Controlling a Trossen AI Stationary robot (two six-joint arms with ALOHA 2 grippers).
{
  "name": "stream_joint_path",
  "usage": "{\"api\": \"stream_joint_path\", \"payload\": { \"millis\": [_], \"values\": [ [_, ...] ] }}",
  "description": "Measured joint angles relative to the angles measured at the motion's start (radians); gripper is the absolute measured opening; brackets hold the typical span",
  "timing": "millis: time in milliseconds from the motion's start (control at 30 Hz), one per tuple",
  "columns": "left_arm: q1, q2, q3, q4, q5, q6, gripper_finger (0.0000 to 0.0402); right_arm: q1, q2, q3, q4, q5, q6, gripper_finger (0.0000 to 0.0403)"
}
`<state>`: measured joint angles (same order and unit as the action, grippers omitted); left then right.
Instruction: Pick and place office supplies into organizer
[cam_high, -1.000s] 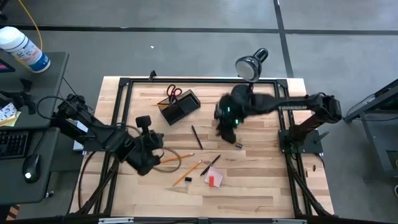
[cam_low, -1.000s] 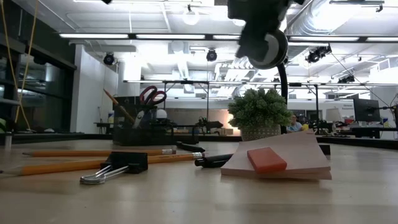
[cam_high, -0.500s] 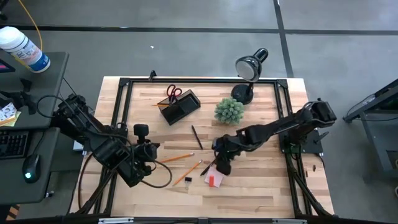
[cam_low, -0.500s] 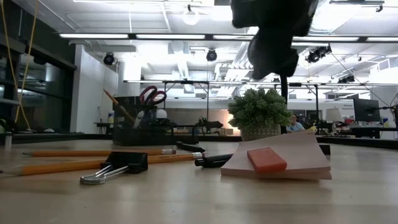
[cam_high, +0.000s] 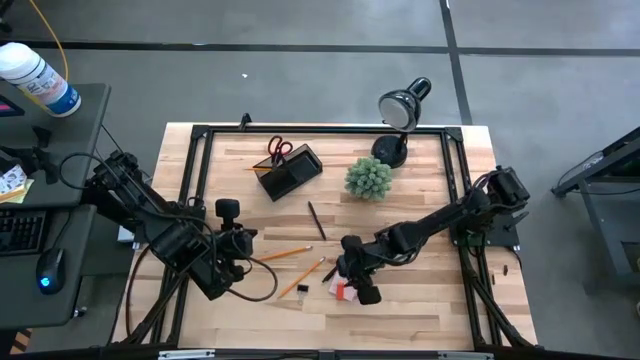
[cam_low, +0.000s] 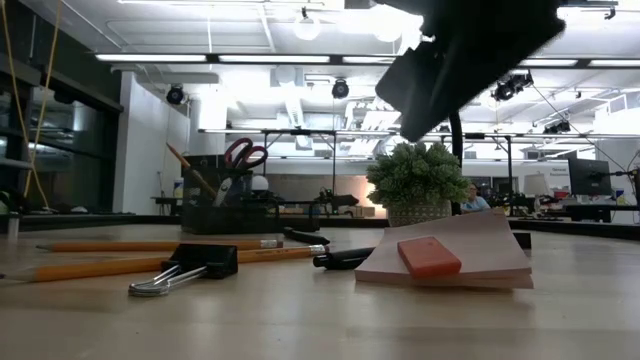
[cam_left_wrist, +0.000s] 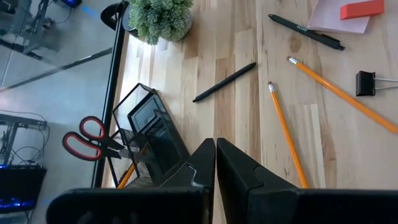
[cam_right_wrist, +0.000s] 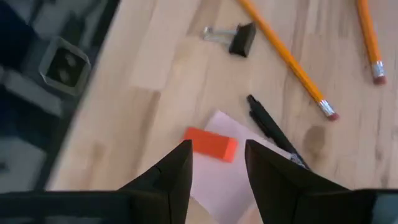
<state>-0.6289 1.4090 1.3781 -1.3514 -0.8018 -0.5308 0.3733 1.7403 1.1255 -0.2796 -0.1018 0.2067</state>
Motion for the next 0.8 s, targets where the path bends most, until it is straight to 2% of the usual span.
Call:
{"api": "stream_joint_path", "payload": {
  "millis": [200, 367, 567, 800],
  "values": [
    [0.0, 0.0, 0.0, 0.006, 0.024, 0.0, 0.0005, -0.001, 0.014, 0.0, -0.006, 0.091, -0.283, 0.0176],
    [0.0, 0.0, 0.0, 0.015, 0.06, 0.002, 0.0005, -0.002, 0.016, 0.0, -0.008, 0.101, -0.569, 0.0204],
    [0.0, 0.0, 0.0, 0.017, 0.099, 0.003, 0.0005, -0.007, 0.024, 0.0, 0.02, 0.087, -0.777, 0.0205],
    [0.0, 0.001, 0.0, 0.019, 0.115, 0.003, 0.0005, 0.004, 0.067, 0.001, 0.077, 0.054, -0.878, 0.0192]
  ]
}}
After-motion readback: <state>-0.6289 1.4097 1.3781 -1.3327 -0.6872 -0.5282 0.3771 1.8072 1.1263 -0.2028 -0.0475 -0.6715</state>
